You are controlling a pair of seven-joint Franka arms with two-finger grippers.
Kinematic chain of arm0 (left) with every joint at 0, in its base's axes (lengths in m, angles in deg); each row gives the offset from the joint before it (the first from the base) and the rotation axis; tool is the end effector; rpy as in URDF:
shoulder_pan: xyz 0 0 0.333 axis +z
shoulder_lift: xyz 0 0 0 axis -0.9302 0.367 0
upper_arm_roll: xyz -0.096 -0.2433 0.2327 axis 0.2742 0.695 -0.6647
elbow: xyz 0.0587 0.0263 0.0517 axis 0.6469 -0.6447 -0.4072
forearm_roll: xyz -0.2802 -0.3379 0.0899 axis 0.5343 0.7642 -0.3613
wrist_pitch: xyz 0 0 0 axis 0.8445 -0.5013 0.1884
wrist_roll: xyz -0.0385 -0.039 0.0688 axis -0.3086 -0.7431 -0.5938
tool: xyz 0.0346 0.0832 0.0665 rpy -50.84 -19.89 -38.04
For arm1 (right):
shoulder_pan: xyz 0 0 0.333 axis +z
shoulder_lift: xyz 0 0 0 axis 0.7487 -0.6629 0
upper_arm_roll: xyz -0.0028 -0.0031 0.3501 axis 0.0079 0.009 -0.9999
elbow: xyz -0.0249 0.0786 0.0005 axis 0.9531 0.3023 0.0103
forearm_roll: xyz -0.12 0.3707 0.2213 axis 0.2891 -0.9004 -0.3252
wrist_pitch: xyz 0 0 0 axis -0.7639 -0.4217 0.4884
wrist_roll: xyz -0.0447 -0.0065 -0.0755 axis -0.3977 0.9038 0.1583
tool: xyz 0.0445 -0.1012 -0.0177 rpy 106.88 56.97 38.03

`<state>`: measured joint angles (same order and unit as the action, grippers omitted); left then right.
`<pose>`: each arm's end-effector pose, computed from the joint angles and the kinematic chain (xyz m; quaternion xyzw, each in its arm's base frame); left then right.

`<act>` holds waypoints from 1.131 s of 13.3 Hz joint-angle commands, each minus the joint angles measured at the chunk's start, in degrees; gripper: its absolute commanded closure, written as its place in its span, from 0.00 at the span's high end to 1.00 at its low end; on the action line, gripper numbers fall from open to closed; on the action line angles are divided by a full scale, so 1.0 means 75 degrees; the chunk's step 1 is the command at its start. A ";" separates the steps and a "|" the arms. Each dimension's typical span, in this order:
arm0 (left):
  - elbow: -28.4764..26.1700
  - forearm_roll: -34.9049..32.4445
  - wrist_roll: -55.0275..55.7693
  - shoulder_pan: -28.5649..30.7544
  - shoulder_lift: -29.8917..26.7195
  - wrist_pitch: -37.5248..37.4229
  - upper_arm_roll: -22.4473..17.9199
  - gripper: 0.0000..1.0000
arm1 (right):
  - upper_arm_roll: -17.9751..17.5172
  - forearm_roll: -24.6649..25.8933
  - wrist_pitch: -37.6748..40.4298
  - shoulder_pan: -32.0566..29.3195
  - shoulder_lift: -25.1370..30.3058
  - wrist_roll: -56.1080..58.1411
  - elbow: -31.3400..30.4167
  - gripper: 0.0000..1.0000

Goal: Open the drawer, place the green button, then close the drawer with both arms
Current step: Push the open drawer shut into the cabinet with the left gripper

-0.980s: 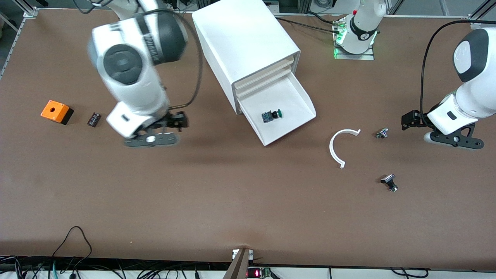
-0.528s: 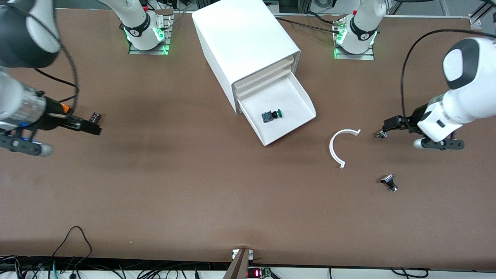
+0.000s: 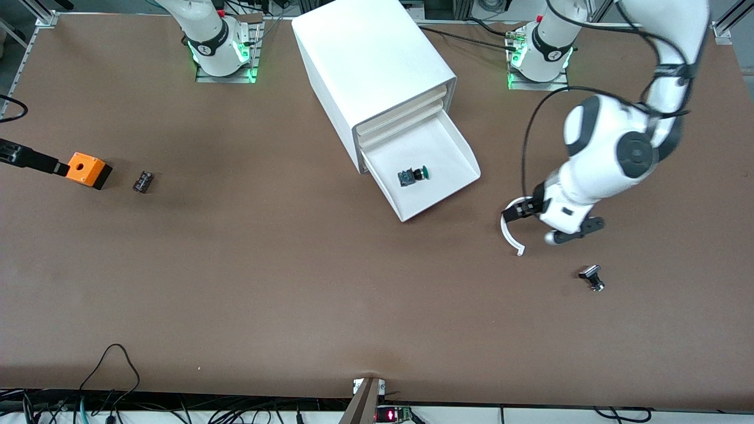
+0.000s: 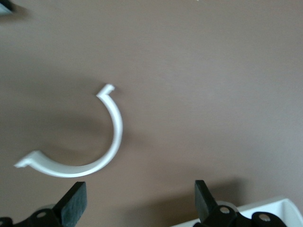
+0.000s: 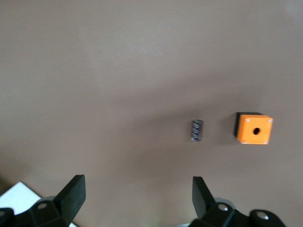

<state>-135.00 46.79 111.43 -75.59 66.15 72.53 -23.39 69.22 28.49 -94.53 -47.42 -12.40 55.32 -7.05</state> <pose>0.6420 -0.1928 0.3195 0.9767 0.1955 -0.0204 0.0863 0.6599 -0.0852 0.6204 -0.9896 0.1301 0.0596 0.0117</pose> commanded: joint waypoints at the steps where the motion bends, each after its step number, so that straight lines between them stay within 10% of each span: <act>1: -0.0645 0.0012 0.0987 -0.0642 0.0272 0.1576 -0.0020 1.00 | -0.0162 0.0314 0.0041 -0.0012 0.0296 0.0871 -0.0278 1.00; 15: -0.1068 -0.0012 0.2280 -0.1382 0.1035 0.1875 0.0376 1.00 | -0.0385 0.0408 -0.0839 0.0035 0.2123 0.0957 -0.2386 1.00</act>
<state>-141.54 46.77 127.45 -85.60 74.59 87.43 -22.35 66.66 30.77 -101.55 -47.12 0.92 61.89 -22.66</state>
